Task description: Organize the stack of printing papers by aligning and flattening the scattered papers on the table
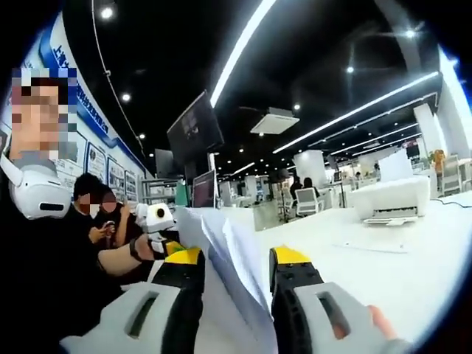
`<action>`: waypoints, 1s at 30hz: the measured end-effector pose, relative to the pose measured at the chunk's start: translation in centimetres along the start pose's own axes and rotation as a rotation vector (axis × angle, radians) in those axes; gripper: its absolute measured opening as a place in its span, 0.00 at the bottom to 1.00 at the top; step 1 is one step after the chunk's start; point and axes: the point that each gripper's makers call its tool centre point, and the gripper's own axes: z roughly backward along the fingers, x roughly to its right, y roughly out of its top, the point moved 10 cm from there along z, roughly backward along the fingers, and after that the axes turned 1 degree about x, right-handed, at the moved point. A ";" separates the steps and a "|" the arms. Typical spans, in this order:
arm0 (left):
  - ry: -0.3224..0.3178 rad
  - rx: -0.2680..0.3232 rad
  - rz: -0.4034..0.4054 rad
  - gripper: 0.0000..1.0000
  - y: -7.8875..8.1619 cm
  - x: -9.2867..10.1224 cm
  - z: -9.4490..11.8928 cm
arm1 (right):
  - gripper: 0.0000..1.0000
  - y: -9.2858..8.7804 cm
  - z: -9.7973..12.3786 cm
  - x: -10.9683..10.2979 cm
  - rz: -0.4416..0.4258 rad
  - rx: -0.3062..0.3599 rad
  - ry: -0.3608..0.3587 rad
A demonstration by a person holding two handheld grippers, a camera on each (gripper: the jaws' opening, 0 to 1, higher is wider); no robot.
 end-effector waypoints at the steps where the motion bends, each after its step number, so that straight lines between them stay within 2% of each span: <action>1: 0.005 0.000 -0.001 0.51 0.0 -0.1 0.0 | 0.30 0.0 -0.1 0.0 -0.002 0.000 0.000; 11: 0.016 0.003 -0.025 0.52 0.5 -0.3 -0.3 | 0.35 0.2 -1.4 -0.8 0.013 -0.021 0.019; 18: 0.055 0.022 -0.036 0.53 1.1 -0.7 -0.4 | 0.35 0.4 -0.6 0.1 -0.014 0.021 -0.071; 22: 0.056 0.038 -0.011 0.55 0.9 -1.7 -0.6 | 0.38 0.2 -0.7 0.0 -0.031 0.030 -0.061; 25: 0.017 0.064 0.038 0.55 0.7 -1.1 -1.1 | 0.39 -0.1 -1.0 -0.3 -0.030 0.027 -0.054; 30: 0.022 0.066 0.021 0.55 0.7 -0.2 -1.8 | 0.41 -0.3 -1.4 -0.8 -0.017 0.023 -0.061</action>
